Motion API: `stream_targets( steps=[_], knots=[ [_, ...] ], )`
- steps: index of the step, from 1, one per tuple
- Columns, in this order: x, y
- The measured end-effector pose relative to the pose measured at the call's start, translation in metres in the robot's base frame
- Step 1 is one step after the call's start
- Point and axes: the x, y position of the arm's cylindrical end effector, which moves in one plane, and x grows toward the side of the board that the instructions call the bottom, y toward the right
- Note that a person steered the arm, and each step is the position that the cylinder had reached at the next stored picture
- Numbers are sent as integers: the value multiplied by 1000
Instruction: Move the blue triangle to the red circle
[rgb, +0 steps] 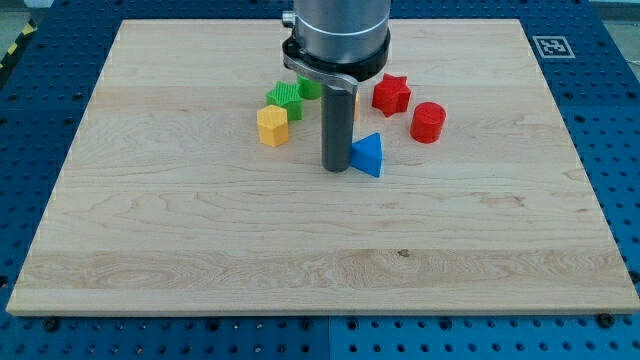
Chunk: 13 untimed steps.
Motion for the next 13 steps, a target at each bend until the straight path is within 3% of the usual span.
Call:
stream_targets(
  steps=[3,8,10,13],
  knots=[
    [-8,14],
    [-7,87],
    [-47,54],
    [-51,54]
  ],
)
